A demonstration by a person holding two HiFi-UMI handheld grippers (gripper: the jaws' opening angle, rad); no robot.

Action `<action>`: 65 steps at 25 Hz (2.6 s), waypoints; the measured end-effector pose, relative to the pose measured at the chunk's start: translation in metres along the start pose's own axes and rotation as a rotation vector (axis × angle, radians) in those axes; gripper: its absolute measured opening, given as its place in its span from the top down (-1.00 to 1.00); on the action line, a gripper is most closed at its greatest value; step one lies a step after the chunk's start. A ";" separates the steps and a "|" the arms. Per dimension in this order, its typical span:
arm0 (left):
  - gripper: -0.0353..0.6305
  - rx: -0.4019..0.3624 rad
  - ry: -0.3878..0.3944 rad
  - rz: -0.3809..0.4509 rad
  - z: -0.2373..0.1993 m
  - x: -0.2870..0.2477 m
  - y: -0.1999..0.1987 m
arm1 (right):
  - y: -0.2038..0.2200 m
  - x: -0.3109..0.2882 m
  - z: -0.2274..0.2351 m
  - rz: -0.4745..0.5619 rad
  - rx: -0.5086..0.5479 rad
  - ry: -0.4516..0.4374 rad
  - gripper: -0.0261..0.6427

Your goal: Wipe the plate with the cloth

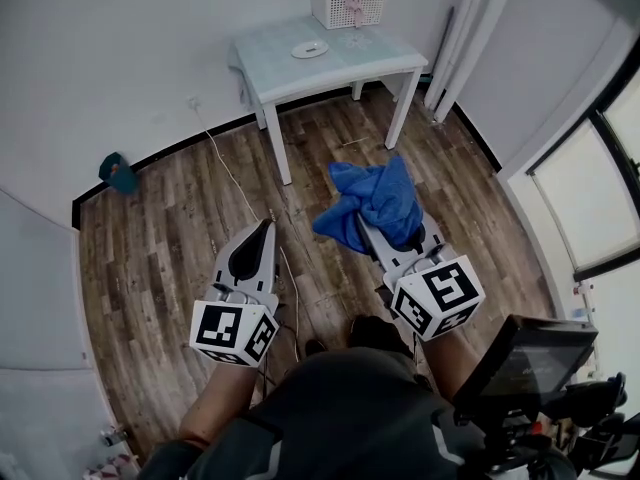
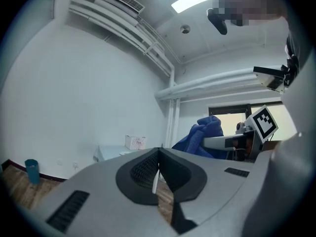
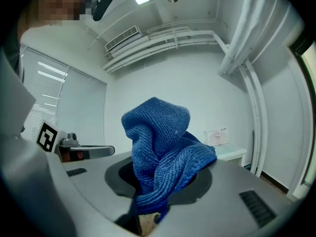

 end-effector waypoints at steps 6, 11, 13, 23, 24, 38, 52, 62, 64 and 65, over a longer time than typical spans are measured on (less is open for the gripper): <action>0.87 -0.012 -0.024 -0.013 -0.014 -0.029 0.005 | 0.001 -0.025 0.022 0.015 -0.016 -0.028 0.56; 0.87 -0.006 -0.031 -0.018 -0.023 -0.073 0.001 | -0.007 -0.057 0.057 0.022 -0.010 -0.052 0.56; 0.87 -0.023 -0.034 -0.022 -0.025 -0.096 -0.003 | -0.013 -0.070 0.075 0.029 -0.018 -0.054 0.56; 0.87 -0.042 -0.064 -0.051 -0.027 -0.213 -0.010 | -0.033 -0.126 0.174 0.028 -0.052 -0.094 0.56; 0.87 -0.041 -0.068 -0.056 -0.026 -0.224 -0.009 | -0.033 -0.132 0.184 0.024 -0.053 -0.101 0.56; 0.87 -0.034 -0.111 -0.070 -0.087 -0.325 -0.006 | -0.035 -0.233 0.257 0.007 -0.075 -0.121 0.56; 0.87 0.020 -0.019 -0.022 -0.200 -0.405 -0.013 | -0.051 -0.365 0.268 -0.026 -0.019 -0.042 0.56; 0.87 0.029 0.004 -0.040 -0.257 -0.455 -0.009 | -0.060 -0.437 0.290 -0.035 -0.001 -0.010 0.56; 0.87 0.032 -0.007 -0.041 -0.263 -0.467 -0.008 | -0.063 -0.450 0.300 -0.035 -0.002 -0.024 0.56; 0.87 0.032 -0.015 -0.038 -0.266 -0.474 -0.008 | -0.064 -0.456 0.306 -0.033 -0.003 -0.031 0.56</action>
Point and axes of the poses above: the fingertips, and each gripper's own axes: x backward along the fingers, z to its right, y out of its underside, the point moved 5 cm from there along x, backward along the fingers, and after that the axes turned 5 degrees about -x, right-handed, at the moved point
